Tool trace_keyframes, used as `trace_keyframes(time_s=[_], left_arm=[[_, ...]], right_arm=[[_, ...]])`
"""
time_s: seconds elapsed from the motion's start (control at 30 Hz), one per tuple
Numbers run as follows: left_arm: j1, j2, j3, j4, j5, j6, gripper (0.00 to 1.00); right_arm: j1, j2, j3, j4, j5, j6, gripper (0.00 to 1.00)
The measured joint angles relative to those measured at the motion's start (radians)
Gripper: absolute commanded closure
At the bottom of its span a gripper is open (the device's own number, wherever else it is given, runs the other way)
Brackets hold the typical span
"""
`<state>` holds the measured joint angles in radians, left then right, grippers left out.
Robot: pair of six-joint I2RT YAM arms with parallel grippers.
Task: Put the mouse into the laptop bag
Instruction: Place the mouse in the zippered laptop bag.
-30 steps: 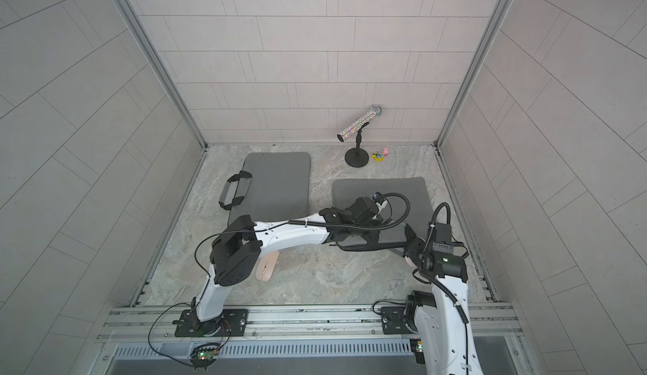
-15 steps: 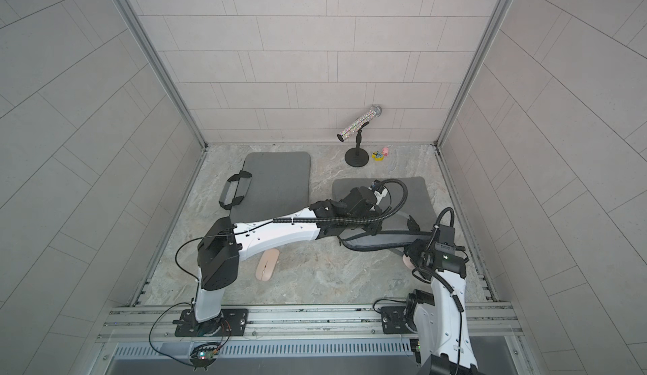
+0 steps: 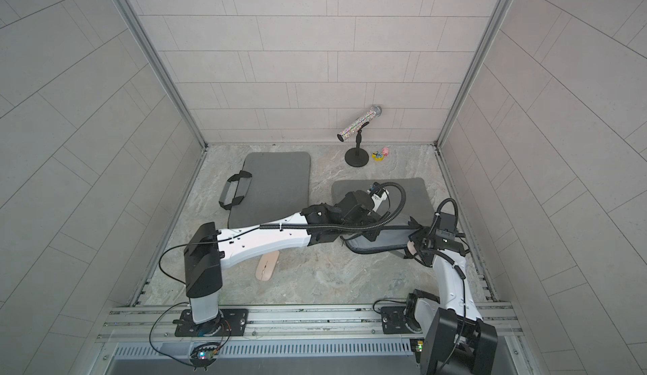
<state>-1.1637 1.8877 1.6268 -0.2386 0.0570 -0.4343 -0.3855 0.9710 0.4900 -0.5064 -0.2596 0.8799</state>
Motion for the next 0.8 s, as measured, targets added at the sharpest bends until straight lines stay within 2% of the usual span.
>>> trace_keyframes(time_s=[0.3,0.53,0.8], left_arm=[[0.000,-0.018,-0.018,0.011,0.010,-0.003,1.00],[0.000,-0.018,-0.025,0.025,0.012,-0.009,1.00],[0.000,-0.018,-0.031,0.026,0.014,-0.014,1.00]], right_arm=[[-0.001,0.005,0.010,0.103,0.043,0.000,0.37],[-0.002,0.050,-0.002,0.187,0.031,0.006,0.15],[-0.002,0.053,-0.011,0.226,-0.020,-0.004,0.18]])
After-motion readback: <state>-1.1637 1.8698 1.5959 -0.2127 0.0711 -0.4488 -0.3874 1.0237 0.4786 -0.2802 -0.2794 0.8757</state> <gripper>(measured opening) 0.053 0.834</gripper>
